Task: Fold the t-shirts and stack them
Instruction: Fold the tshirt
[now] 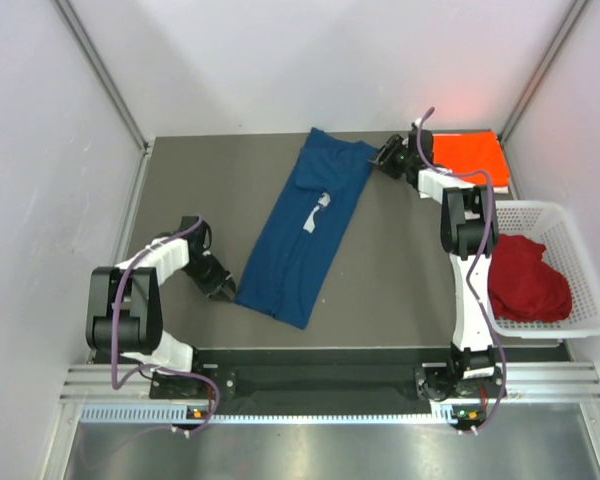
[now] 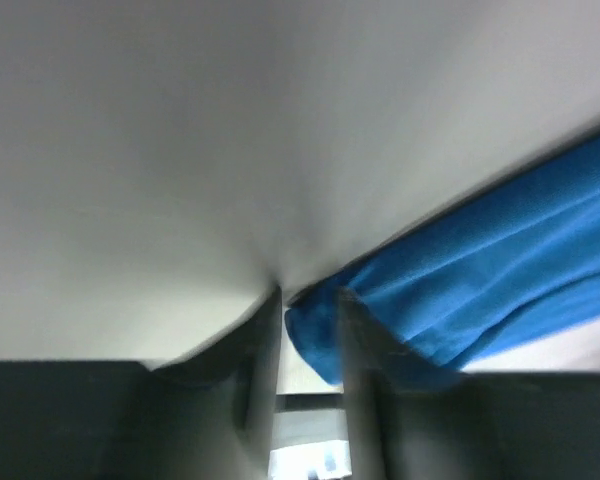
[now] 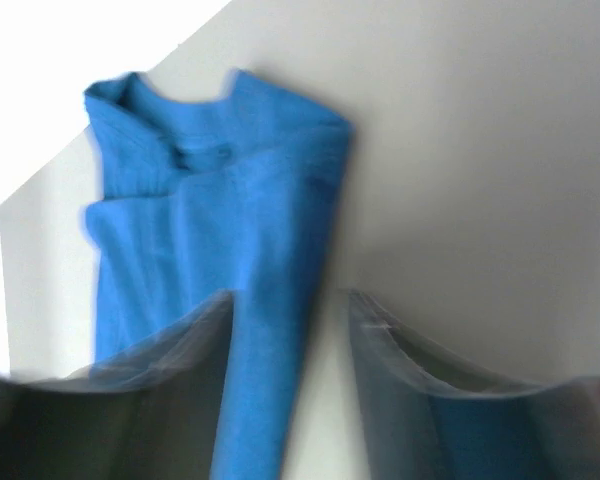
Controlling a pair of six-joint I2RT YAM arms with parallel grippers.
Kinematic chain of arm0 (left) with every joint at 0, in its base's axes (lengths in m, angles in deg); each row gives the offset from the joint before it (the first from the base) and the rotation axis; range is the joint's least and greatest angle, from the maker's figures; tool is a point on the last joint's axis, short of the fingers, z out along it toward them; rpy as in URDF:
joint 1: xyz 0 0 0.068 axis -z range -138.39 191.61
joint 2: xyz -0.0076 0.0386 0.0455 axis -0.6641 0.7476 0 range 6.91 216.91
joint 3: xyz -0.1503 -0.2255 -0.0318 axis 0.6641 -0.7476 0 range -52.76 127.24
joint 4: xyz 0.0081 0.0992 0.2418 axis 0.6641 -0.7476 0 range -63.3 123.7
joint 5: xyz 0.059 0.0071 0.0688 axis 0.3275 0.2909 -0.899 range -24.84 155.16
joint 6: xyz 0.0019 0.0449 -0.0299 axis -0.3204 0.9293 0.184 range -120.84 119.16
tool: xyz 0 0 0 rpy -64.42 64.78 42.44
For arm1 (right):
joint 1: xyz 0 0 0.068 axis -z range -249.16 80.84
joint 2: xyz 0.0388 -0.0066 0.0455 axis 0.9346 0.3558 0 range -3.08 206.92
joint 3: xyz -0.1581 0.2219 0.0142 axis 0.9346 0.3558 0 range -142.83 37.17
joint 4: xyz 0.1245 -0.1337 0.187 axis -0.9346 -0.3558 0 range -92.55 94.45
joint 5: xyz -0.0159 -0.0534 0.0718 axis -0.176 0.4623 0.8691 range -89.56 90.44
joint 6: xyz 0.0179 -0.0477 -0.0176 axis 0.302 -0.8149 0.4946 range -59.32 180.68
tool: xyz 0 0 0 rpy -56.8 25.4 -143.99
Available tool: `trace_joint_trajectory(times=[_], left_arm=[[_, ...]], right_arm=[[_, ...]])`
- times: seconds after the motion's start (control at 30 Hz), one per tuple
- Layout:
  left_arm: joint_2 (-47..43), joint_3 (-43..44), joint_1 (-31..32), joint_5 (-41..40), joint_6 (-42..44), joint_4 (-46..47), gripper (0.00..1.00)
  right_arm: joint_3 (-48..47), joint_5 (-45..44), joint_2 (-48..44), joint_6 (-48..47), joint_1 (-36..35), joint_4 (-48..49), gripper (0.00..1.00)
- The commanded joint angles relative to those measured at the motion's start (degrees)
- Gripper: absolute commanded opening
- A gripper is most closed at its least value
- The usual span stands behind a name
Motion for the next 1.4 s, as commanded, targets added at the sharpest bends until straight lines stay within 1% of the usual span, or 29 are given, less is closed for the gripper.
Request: trace_joint_trajectory(times=[0.0, 0.03, 0.07, 0.1, 0.13, 0.17, 0.2, 0.23, 0.27, 0.3, 0.33, 0.37, 0.43, 0.57, 0.6, 0.67, 0.73, 0.77, 0.8, 0.83, 0.87, 0.93, 0.97, 1.0, 1.1, 1.17, 1.2, 1.27, 1.37], left_arm=[[1.8, 6.0, 0.2, -8.9, 0.0, -4.4, 0.37], [2.5, 10.1, 0.1, -11.8, 0.6, -5.5, 0.39], [3.9, 12.2, 0.0, -14.8, 1.0, -7.2, 0.41], [4.6, 14.2, 0.0, -17.0, 2.1, -7.7, 0.43], [5.1, 15.9, 0.0, -17.2, 2.9, -7.7, 0.45], [6.2, 18.7, 0.0, -17.2, 3.3, -7.2, 0.46], [6.7, 19.6, 0.1, -16.4, 3.9, -7.0, 0.47], [7.5, 20.9, 0.1, -15.8, 4.3, -6.7, 0.47], [7.7, 20.9, 0.4, -13.9, 5.7, -4.7, 0.47], [7.9, 20.5, 0.5, -10.1, 6.7, -3.4, 0.49], [8.6, 19.3, 0.6, -7.9, 7.7, -2.5, 0.49], [9.2, 18.8, 1.3, -6.8, 8.8, -2.0, 0.49], [10.2, 17.0, 2.1, -5.6, 9.9, -1.3, 0.48], [9.2, 13.3, 3.4, -4.3, 11.0, -0.2, 0.47], [8.6, 12.6, 3.4, -4.2, 11.0, 0.2, 0.47], [7.4, 10.7, 3.4, -4.1, 10.6, 0.3, 0.45], [6.6, 9.9, 3.4, -5.3, 10.6, -0.8, 0.43], [6.4, 9.7, 3.4, -6.8, 10.7, -0.9, 0.43], [6.1, 9.2, 3.4, -7.2, 10.8, -1.1, 0.43], [5.2, 8.9, 3.4, -7.5, 10.9, -1.2, 0.42], [4.9, 8.6, 3.4, -7.2, 10.9, -1.1, 0.42], [4.0, 8.1, 3.4, -6.7, 10.9, -0.9, 0.4], [3.8, 7.9, 3.4, -6.1, 10.9, -1.0, 0.39], [3.6, 7.8, 3.4, -5.7, 11.1, -1.0, 0.37], [2.9, 7.3, 3.5, -5.2, 11.6, -1.4, 0.36], [2.2, 7.0, 3.8, -5.6, 11.5, -1.7, 0.36], [1.6, 7.0, 3.9, -6.2, 11.3, -1.8, 0.37], [1.2, 7.1, 3.9, -6.4, 11.0, -1.8, 0.41], [1.4, 7.4, 3.9, -6.7, 11.0, -2.2, 0.42]], right_arm=[[2.8, -1.0, -6.9, -2.9, 1.0, -2.8, 0.54], [4.6, -1.6, -10.9, -2.8, 1.0, -4.4, 0.58], [9.4, -1.2, -12.9, -1.9, 0.9, -4.4, 0.6], [12.2, -1.0, -15.0, -1.1, 1.1, -4.2, 0.6], [15.0, -0.6, -19.0, -0.2, 1.0, -4.1, 0.6], [21.3, 0.2, -21.1, 1.7, 0.9, -2.9, 0.6], [24.4, 0.7, -23.2, 2.3, 0.4, -1.8, 0.6], [27.2, 0.3, -27.2, 2.8, -0.1, -1.7, 0.6], [32.3, -0.2, -29.3, 2.9, -0.7, -0.8, 0.61], [34.6, -0.9, -32.8, 2.8, -2.4, -0.3, 0.61], [36.5, -2.1, -34.3, 2.9, -3.3, -0.1, 0.61], [39.9, -2.4, -35.6, 2.9, -4.1, 0.6, 0.61], [42.4, -3.8, -38.5, 3.6, -7.2, 1.0, 0.61], [48.4, -7.1, -42.5, 3.8, -13.7, 0.3, 0.61], [49.4, -8.2, -43.4, 3.8, -16.8, -1.3, 0.6], [52.8, -12.0, -46.3, 4.8, -20.1, -3.8, 0.58], [54.8, -15.9, -49.6, 7.1, -24.9, -8.7, 0.57], [57.1, -16.4, -50.7, 8.1, -28.0, -9.6, 0.56], [58.3, -16.4, -53.2, 9.2, -29.5, -10.2, 0.56], [60.9, -18.8, -54.4, 12.0, -31.1, -10.8, 0.55], [62.0, -19.3, -55.5, 13.6, -34.4, -11.1, 0.54], [64.5, -21.4, -58.5, 18.7, -37.8, -11.5, 0.53], [64.7, -22.6, -59.2, 20.4, -41.5, -12.2, 0.53], [64.8, -24.8, -60.2, 23.5, -43.4, -12.7, 0.53], [63.2, -29.2, -60.5, 29.6, -49.6, -16.8, 0.52], [61.9, -31.2, -59.9, 32.5, -53.8, -19.2, 0.52], [61.7, -32.1, -59.0, 35.6, -55.0, -19.6, 0.52], [60.7, -32.2, -57.7, 38.2, -58.1, -20.1, 0.52], [58.5, -33.6, -53.7, 43.2, -61.3, -22.0, 0.52]])
